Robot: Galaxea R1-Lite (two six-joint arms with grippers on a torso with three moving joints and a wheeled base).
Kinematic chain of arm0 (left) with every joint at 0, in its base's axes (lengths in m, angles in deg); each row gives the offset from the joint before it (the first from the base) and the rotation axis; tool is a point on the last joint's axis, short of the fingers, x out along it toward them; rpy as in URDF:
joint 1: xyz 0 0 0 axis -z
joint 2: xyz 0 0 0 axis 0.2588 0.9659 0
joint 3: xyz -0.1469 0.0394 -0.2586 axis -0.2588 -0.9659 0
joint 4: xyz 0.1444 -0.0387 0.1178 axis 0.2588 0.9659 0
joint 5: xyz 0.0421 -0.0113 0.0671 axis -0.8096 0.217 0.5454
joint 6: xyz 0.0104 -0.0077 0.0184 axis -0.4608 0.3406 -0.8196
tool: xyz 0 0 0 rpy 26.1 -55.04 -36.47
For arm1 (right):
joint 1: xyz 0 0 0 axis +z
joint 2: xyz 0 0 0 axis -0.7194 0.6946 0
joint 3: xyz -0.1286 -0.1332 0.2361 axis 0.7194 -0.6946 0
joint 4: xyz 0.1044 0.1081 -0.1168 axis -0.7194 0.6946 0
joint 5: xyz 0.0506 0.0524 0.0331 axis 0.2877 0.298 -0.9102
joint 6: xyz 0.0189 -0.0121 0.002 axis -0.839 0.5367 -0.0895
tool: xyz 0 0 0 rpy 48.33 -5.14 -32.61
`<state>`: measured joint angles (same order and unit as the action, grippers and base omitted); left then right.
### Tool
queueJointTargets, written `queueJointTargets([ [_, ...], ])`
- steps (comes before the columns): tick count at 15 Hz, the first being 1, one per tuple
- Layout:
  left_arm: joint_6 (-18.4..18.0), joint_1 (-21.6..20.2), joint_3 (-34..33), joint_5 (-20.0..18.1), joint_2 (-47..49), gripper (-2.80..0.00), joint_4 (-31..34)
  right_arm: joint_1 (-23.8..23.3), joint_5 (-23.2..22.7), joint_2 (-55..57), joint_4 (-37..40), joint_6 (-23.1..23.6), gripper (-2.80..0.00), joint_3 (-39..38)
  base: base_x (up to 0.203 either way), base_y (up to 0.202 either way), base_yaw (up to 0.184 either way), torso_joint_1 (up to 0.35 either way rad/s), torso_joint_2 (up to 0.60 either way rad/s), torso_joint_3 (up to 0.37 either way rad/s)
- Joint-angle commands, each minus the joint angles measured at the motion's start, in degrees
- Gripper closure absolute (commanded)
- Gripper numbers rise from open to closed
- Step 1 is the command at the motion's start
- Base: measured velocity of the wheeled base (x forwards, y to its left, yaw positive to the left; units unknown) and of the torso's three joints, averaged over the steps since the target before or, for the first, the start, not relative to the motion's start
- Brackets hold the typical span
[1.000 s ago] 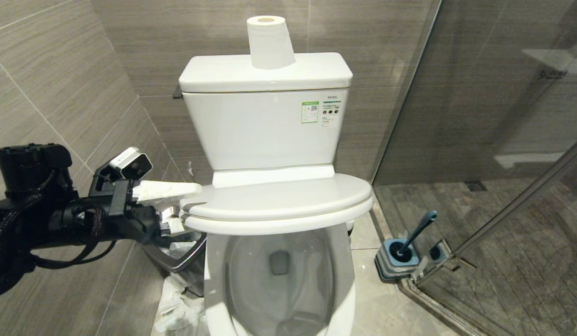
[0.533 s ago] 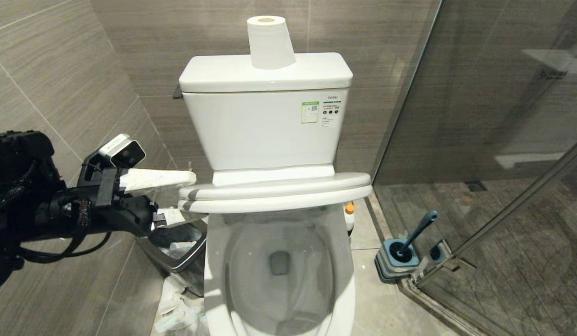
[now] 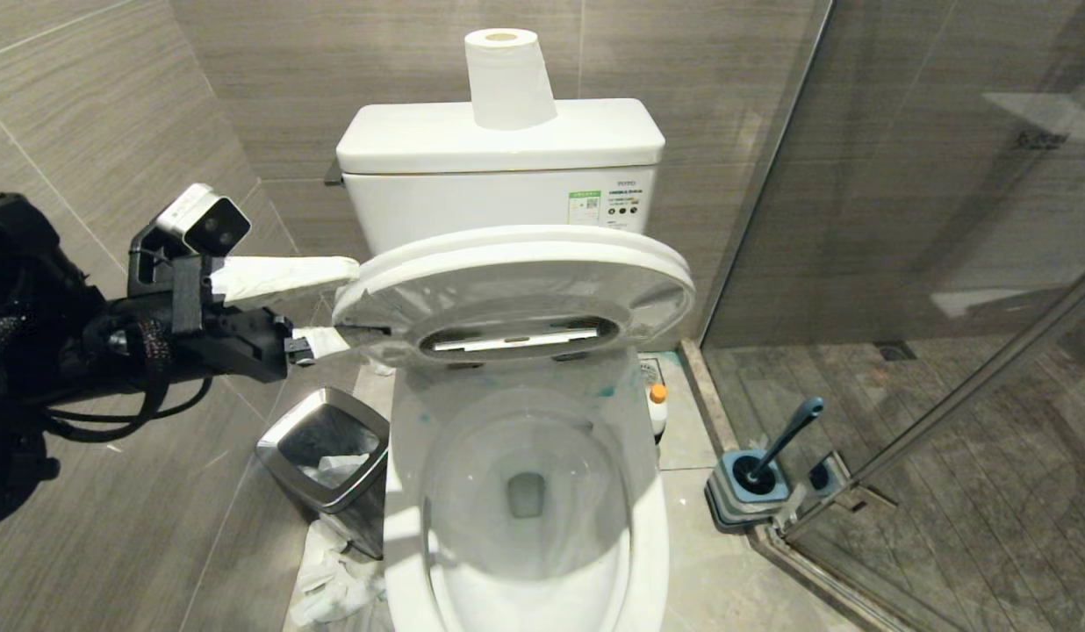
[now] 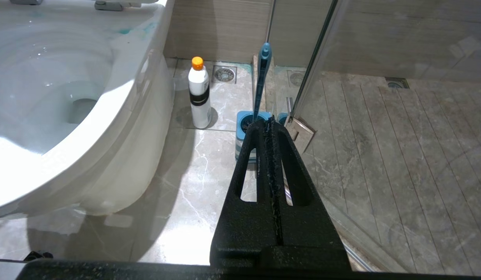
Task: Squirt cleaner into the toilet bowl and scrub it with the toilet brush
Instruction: Use the left hand to lift the toilet lid slightly
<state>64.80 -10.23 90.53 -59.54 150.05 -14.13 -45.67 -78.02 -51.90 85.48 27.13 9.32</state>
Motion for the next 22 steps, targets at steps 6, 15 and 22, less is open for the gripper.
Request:
queueJointTargets([
  [6, -0.3, 2.3, 11.9, 7.9, 4.8, -2.80, -0.5, 0.0, 0.0, 0.1, 0.0, 0.0, 0.00, 0.0, 0.000, 0.000, 0.000, 0.000, 0.00, 0.000],
  [15, -18.2, 2.4, 22.9, 13.6, 14.4, -2.80, 3.3, 0.0, 0.0, 0.0, 0.0, 0.0, 0.00, 0.0, 0.000, 0.000, 0.000, 0.000, 0.00, 0.000],
  [22, -32.8, 2.7, 28.9, 28.4, 20.3, -2.80, 9.2, 0.0, 0.0, 0.1, 0.0, 0.0, 0.00, 0.0, 0.000, 0.000, 0.000, 0.000, 0.00, 0.000],
])
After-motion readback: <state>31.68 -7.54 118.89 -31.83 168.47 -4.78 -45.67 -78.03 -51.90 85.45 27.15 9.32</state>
